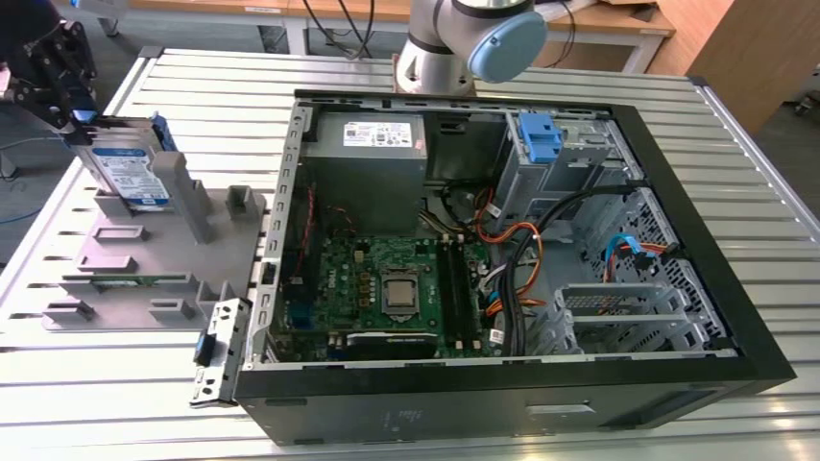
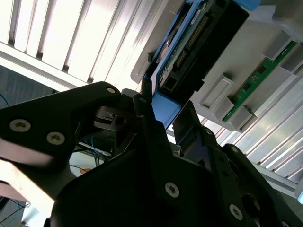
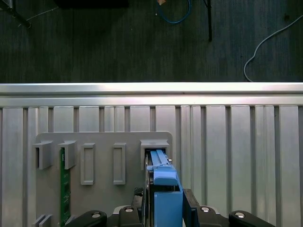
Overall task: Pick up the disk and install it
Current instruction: 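Pick up the disk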
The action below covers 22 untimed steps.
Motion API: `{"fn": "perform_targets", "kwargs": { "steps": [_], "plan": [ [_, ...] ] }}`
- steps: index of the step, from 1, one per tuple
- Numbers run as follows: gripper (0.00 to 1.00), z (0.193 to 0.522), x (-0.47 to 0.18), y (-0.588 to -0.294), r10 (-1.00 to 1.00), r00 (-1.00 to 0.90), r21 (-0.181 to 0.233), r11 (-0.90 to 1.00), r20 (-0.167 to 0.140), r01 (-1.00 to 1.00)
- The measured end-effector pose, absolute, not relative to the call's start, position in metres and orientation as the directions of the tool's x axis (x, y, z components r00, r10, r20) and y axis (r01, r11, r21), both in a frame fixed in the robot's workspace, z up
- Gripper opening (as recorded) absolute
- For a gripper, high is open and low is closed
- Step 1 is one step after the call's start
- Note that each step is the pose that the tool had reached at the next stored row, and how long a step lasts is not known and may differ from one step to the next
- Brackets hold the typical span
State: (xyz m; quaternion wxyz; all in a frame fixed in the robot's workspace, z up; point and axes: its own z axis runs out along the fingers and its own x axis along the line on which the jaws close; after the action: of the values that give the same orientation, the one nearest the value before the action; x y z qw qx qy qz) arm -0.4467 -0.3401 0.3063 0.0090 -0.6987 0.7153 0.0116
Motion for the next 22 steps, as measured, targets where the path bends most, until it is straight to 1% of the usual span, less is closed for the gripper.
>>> {"fn": "perform_targets", "kwargs": {
  "steps": [11,12,13,22],
  "plan": [
    [0.44,0.3063,-0.4467,-0.3399,-0.999,-0.024,0.004,0.023,-0.029,-1.0],
    [0.43,0.3064,-0.4467,-0.3399,-0.999,-0.024,0.004,0.023,-0.029,-1.0],
    [0.37,0.3064,-0.4467,-0.3399,-0.999,-0.024,0.004,0.023,-0.029,-1.0],
    [0.36,0.3063,-0.4467,-0.3397,-0.999,-0.024,0.004,0.023,-0.029,-1.0]
  ]
}}
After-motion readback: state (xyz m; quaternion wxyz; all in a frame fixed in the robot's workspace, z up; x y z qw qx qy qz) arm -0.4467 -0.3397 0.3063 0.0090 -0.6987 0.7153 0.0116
